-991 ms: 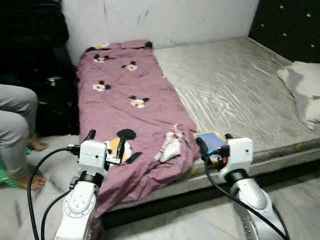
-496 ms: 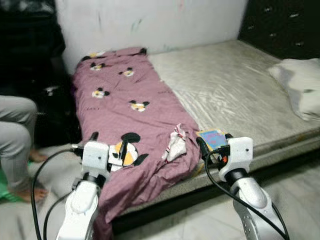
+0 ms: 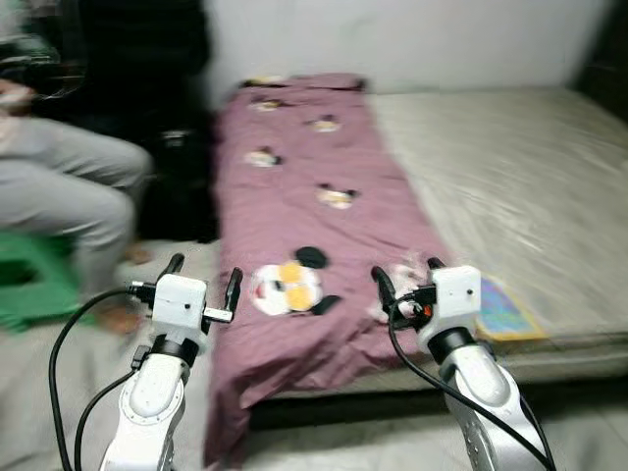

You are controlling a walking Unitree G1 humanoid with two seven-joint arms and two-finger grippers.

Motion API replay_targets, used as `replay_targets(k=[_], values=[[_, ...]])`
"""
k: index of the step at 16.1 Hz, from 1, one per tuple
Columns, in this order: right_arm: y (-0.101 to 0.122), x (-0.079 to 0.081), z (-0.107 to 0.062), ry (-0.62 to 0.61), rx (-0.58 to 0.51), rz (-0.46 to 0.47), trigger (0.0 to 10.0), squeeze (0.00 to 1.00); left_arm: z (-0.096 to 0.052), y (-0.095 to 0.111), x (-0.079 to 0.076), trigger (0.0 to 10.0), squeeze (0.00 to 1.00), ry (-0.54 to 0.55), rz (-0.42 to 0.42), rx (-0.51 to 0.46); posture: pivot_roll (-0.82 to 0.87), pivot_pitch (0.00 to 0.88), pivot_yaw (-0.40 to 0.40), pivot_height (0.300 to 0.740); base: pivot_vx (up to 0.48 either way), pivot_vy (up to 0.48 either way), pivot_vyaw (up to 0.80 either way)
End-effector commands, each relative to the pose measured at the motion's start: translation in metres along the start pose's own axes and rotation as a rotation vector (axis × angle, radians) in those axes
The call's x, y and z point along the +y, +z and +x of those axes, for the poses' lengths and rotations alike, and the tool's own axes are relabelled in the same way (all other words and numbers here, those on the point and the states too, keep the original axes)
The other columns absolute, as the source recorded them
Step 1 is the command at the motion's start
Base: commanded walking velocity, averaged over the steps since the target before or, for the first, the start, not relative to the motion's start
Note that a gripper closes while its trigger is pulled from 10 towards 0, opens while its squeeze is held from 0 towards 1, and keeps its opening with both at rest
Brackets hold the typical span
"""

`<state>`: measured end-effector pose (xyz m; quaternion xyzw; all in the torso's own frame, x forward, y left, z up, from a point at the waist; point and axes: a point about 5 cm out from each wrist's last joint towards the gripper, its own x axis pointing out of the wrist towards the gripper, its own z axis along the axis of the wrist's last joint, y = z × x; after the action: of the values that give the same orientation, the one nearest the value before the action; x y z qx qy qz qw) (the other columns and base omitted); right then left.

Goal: Clean up the room

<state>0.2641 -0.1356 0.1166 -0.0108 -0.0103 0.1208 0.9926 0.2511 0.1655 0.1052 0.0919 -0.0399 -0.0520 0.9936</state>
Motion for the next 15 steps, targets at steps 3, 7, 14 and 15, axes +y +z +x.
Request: replay_targets(k=[3,7,14,15], values=[[0.0,-0.001,0.001,-0.006,0.0,0.004,10.0,0.0,0.001,0.003,-0.003,10.0,0.0,-0.021,0.003,-0.018,-0.04,0.0,0.017,0.74,0.0,0.0,0.24],[0.005,-0.003,0.004,-0.064,-0.038,-0.001,10.0,0.0,0.002,0.003,-0.004,10.0,0.0,-0.029,-0.01,-0.022,-0.04,0.0,0.023,0.74,0.0,0.0,0.0],[0.002,0.006,0.01,-0.065,-0.052,-0.021,10.0,0.0,0.009,0.005,0.009,10.0,0.0,0.078,-0.059,-0.027,-0.04,0.0,0.04,0.74,0.0,0.0,0.0],[0.003,0.007,0.011,-0.054,-0.056,-0.034,10.0,0.0,0.01,0.006,0.007,10.0,0.0,0.067,-0.063,-0.033,-0.04,0.0,0.038,0.74,0.0,0.0,0.8]])
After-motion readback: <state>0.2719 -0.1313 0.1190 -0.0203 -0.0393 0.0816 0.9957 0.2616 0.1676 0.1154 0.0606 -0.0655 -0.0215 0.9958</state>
